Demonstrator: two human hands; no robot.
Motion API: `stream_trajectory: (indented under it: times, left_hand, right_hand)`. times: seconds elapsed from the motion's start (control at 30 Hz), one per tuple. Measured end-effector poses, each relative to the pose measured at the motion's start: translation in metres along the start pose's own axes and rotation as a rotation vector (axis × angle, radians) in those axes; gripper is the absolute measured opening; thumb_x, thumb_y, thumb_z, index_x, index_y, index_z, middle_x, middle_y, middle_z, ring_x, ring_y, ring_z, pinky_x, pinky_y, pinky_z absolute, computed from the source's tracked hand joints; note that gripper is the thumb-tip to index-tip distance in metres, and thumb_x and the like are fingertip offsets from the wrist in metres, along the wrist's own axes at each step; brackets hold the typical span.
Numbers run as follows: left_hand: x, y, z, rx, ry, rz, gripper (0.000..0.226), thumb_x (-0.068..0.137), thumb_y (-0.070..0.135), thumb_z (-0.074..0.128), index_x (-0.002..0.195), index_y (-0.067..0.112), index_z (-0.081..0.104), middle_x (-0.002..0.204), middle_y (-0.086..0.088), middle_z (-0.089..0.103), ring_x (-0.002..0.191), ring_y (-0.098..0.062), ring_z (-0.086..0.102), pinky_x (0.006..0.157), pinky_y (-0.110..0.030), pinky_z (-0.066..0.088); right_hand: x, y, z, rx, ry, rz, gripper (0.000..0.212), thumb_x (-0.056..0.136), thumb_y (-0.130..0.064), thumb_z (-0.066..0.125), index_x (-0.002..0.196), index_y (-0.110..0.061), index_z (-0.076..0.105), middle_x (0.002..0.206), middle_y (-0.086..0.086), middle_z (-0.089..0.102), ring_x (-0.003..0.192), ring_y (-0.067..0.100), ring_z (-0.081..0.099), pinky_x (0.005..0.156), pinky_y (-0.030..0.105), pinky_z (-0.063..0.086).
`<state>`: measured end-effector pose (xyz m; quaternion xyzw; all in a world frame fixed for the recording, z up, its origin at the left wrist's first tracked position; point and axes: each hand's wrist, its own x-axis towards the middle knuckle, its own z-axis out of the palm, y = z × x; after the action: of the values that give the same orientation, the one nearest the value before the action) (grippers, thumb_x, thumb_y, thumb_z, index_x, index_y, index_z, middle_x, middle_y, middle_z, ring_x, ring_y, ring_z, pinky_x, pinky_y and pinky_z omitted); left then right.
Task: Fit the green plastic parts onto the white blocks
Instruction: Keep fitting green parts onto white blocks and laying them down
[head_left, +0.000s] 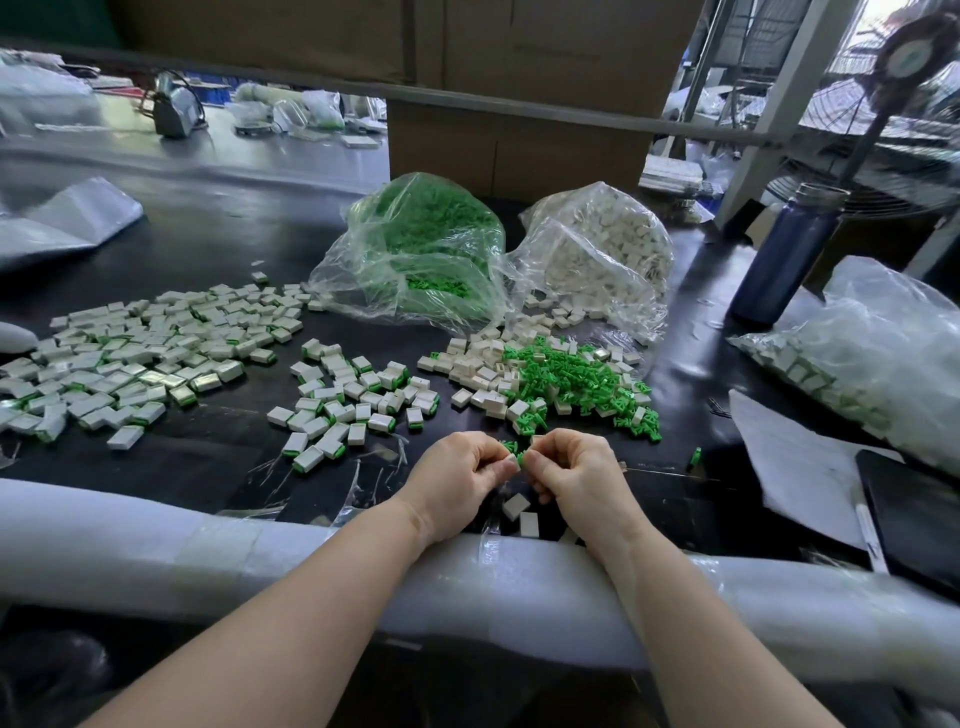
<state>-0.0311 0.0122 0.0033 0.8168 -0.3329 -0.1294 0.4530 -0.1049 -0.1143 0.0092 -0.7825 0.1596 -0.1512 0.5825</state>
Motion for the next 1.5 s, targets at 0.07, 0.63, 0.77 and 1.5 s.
stream_trajectory:
  times: [0.07, 0.63, 0.77, 1.5]
  left_hand:
    - [0.000, 0.000, -0.001, -0.001, -0.004, 0.000, 0.014, 0.090, 0.018, 0.060, 0.093, 0.008, 0.069, 0.087, -0.010, 0.070, 0.085, -0.023, 0.063, 0.083, -0.038, 0.050]
    - [-0.002, 0.002, -0.003, 0.038, -0.026, 0.036, 0.014, 0.089, 0.018, 0.061, 0.082, 0.011, 0.071, 0.080, -0.009, 0.068, 0.079, -0.025, 0.062, 0.077, -0.038, 0.049]
    - [-0.002, 0.004, -0.003, -0.002, -0.021, 0.027, 0.014, 0.090, 0.018, 0.060, 0.085, 0.009, 0.071, 0.080, -0.010, 0.069, 0.080, -0.027, 0.063, 0.078, -0.042, 0.050]
    - [-0.001, 0.010, -0.003, -0.252, 0.030, 0.016, 0.010, 0.086, 0.010, 0.063, 0.092, 0.017, 0.065, 0.104, -0.008, 0.055, 0.080, -0.022, 0.057, 0.079, -0.020, 0.051]
  right_hand:
    - [-0.001, 0.000, -0.001, -0.011, -0.007, -0.022, 0.022, 0.086, 0.000, 0.061, 0.067, -0.012, 0.060, 0.047, -0.007, 0.057, 0.043, 0.001, 0.049, 0.047, 0.016, 0.044]
    - [-0.002, -0.004, -0.002, -0.129, -0.068, -0.049, 0.023, 0.084, -0.004, 0.063, 0.065, -0.017, 0.059, 0.067, 0.011, 0.066, 0.052, 0.004, 0.052, 0.054, 0.016, 0.042]
    - [-0.002, -0.005, 0.000, -0.058, -0.032, -0.028, 0.022, 0.084, -0.002, 0.063, 0.066, -0.014, 0.060, 0.059, 0.004, 0.066, 0.048, 0.002, 0.054, 0.049, 0.015, 0.042]
    - [0.000, 0.000, 0.002, 0.126, -0.093, -0.027, 0.008, 0.091, -0.019, 0.058, 0.090, -0.018, 0.066, 0.073, -0.003, 0.068, 0.068, 0.008, 0.063, 0.058, 0.019, 0.049]
